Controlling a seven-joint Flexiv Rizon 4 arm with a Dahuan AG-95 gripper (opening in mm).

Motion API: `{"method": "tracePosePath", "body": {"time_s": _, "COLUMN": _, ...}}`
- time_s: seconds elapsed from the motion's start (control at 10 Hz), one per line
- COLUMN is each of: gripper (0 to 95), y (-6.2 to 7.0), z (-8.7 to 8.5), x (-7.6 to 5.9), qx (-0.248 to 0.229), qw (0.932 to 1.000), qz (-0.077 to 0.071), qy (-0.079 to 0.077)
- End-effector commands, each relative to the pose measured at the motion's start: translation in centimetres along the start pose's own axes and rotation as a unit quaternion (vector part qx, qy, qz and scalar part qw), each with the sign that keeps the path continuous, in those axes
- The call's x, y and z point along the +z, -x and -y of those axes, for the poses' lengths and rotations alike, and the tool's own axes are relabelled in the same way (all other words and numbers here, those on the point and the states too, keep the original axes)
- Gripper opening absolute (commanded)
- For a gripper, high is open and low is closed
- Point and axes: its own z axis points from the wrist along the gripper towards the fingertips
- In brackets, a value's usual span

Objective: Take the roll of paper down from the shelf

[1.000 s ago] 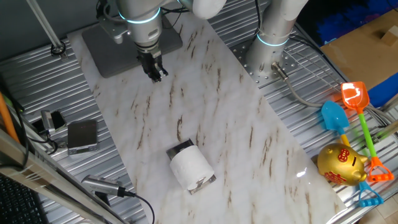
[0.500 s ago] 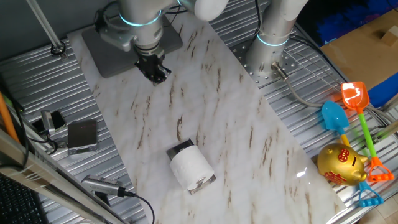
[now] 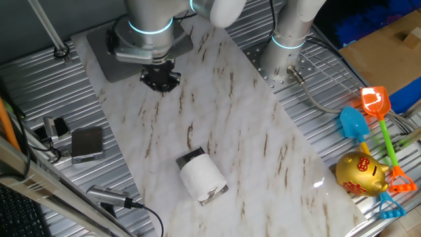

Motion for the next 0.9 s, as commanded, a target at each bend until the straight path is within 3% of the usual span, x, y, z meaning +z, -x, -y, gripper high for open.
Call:
{"method": "tracePosePath", "body": {"time_s": 0.1, "gripper": 0.0, "y": 1.90, "z": 1.71, "x": 0.97, "qx": -0.176, "qw": 0.9842, "qz": -0.001, "qy": 0.015}}
{"method": "tracePosePath", "body": {"time_s": 0.3, "gripper": 0.0, "y": 2.15, "z": 2.04, "x": 1.45, "qx": -0.202, "qw": 0.9792, "qz": -0.003, "qy": 0.021}}
{"method": "tracePosePath", "body": {"time_s": 0.8, "gripper": 0.0, "y": 2.27, "z": 1.76, "x": 1.56, "qx": -0.207, "qw": 0.9780, "qz": -0.005, "qy": 0.022}}
{"method": "tracePosePath", "body": {"time_s": 0.9, "gripper": 0.0, "y": 2.27, "z": 1.76, "x": 1.56, "qx": -0.205, "qw": 0.9782, "qz": -0.007, "qy": 0.033}}
